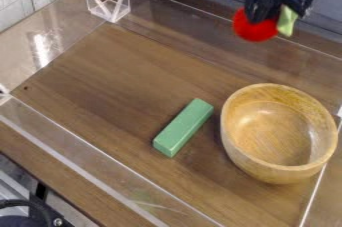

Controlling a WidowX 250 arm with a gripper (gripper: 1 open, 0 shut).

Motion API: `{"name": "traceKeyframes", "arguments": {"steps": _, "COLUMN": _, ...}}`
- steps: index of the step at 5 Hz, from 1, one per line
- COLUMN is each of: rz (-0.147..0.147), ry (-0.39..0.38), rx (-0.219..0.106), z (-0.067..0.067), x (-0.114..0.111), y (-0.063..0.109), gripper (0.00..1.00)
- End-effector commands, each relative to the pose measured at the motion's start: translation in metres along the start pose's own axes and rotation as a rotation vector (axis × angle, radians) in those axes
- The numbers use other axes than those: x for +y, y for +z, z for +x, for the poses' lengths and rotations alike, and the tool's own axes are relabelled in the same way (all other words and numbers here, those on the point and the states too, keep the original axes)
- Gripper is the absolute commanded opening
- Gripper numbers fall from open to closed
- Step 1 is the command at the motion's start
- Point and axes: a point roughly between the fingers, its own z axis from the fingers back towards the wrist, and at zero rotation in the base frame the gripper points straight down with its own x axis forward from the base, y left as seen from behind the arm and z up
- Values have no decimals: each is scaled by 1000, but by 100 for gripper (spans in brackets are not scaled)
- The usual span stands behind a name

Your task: Move the red object to the left side of the table

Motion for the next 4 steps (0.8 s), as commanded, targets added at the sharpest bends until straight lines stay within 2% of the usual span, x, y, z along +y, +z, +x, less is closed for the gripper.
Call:
{"name": "traceKeyframes", "arguments": {"steps": 1, "rz": -5, "ry": 45, "rx": -65, "z": -1, "x": 1, "y": 17, "gripper": 0}}
{"name": "traceKeyframes", "arguments": {"steps": 3, "rz": -22, "ry": 140, "rx": -66, "z": 2, "x": -2, "y": 13, "gripper": 0}}
{"name": "traceKeyframes", "arguments": {"steps": 4, "rz": -27, "ry": 205, "rx": -63, "z": -6, "x": -3, "y": 13, "gripper": 0}}
